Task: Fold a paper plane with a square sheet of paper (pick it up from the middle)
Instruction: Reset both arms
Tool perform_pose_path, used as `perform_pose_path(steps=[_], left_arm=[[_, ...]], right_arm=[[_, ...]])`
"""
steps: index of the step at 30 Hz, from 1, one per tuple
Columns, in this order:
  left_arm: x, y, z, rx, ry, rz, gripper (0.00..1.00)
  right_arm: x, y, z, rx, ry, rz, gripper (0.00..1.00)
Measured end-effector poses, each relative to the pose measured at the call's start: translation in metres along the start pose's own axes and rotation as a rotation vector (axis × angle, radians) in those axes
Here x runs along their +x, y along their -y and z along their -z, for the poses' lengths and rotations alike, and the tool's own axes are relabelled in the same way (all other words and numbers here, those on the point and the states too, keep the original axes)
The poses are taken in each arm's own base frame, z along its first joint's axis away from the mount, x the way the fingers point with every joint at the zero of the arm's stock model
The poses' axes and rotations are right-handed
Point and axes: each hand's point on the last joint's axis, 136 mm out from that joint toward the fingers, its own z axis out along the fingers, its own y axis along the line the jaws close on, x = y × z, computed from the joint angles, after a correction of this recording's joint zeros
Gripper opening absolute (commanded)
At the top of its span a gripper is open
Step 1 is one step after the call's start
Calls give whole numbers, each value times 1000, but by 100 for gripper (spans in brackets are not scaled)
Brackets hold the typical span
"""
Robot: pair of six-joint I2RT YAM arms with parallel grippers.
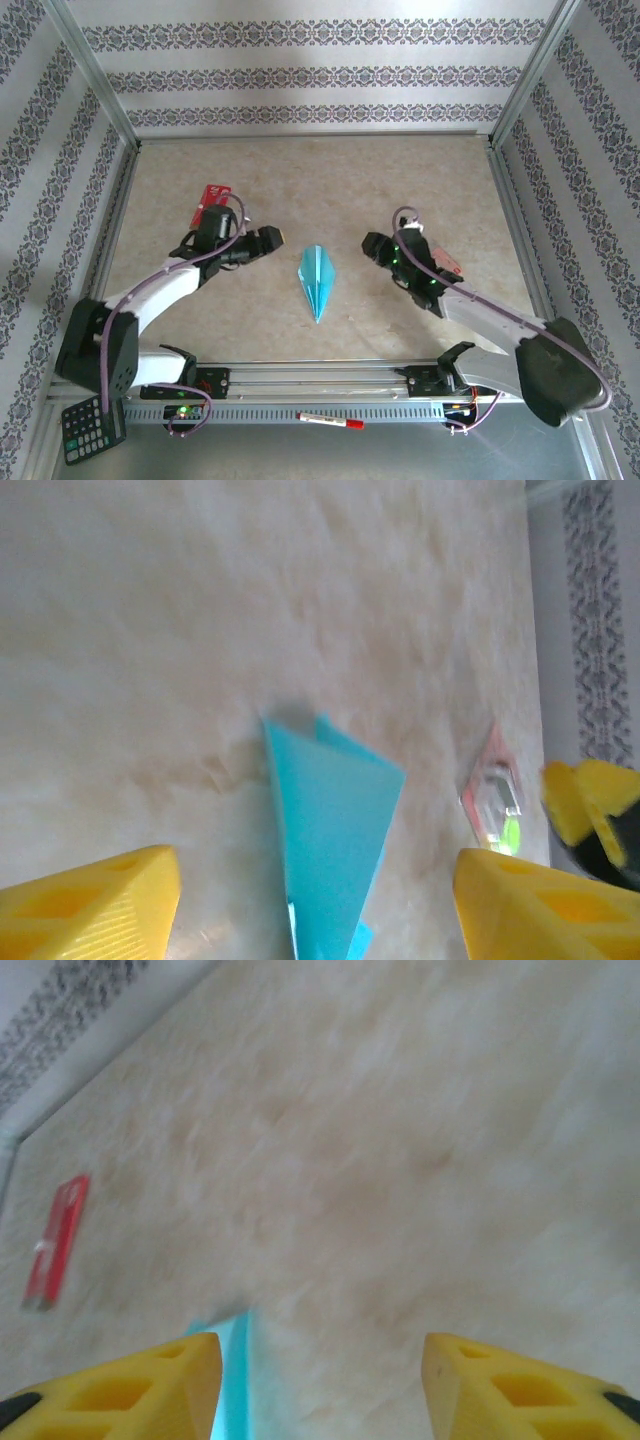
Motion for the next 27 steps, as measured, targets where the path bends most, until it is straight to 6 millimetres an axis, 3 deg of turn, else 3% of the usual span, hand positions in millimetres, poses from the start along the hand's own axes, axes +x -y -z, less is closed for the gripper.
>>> perform_pose_path(steps=[3,4,7,12,16,21,24,27], left_arm=[[-40,-6,34,-100,184,-80,97],[-50,-9,43,-134,235,-102,100],[-77,-25,71,-272,390,-155,100],[-103,-72,99,-528,561,-242,100],[-102,-122,96,-694,562,-294,100],[-90,-174,70,-806,495,-352,100],[-81,-193,52,-825,447,-400,100],[-90,-196,46,-809,470,-431,100]], right_arm=[[-50,11,19,109,109,97,93],[-63,17,24,149,142,126,98],[-88,47,36,295,202,207,98],[-104,106,44,542,222,313,98],[-97,143,37,638,214,381,98],[-70,181,23,653,177,407,98],[-77,181,18,597,222,402,98],[-92,172,11,527,288,394,98]])
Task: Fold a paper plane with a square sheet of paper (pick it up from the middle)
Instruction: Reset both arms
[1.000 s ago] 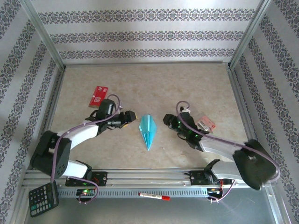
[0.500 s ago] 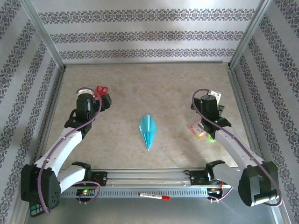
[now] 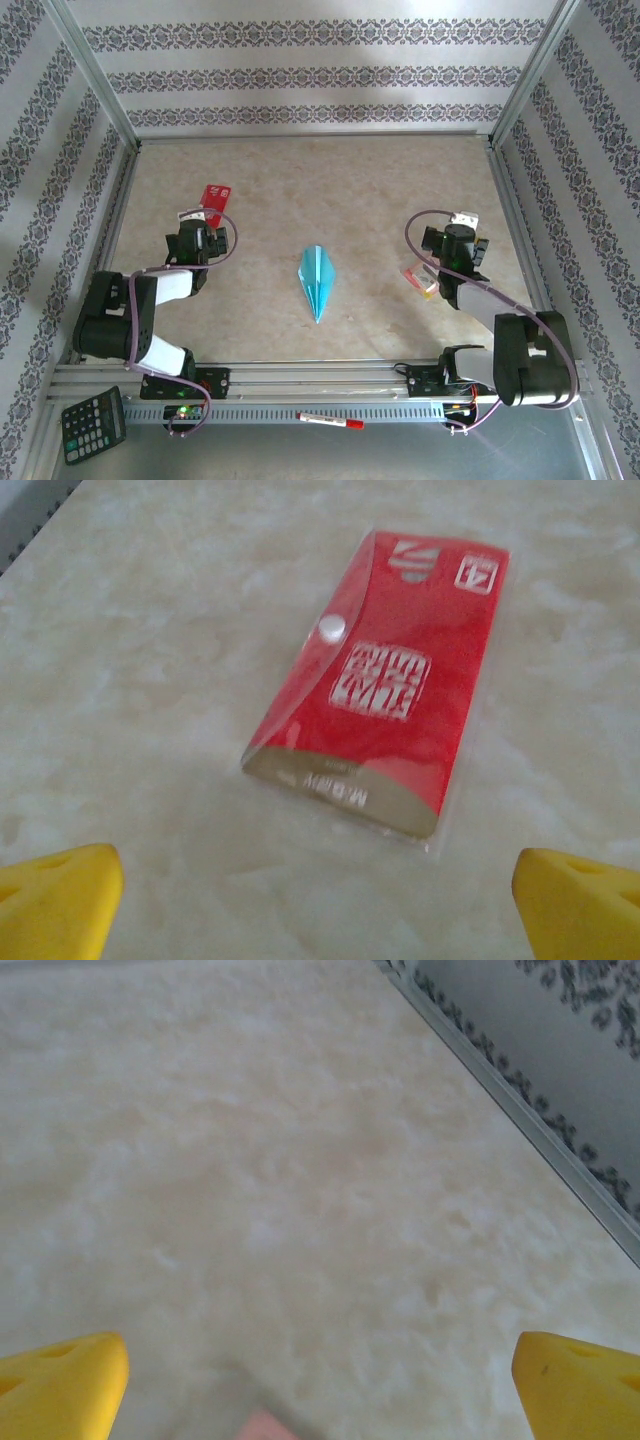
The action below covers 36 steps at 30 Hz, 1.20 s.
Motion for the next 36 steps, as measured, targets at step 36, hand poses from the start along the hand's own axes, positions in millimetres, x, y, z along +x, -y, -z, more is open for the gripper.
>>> perform_pose_path(steps=[36], left_arm=[[-14,15,1,142,192,-7,100]], right_arm=[[-13,-51,-25,-243,152,67,98]])
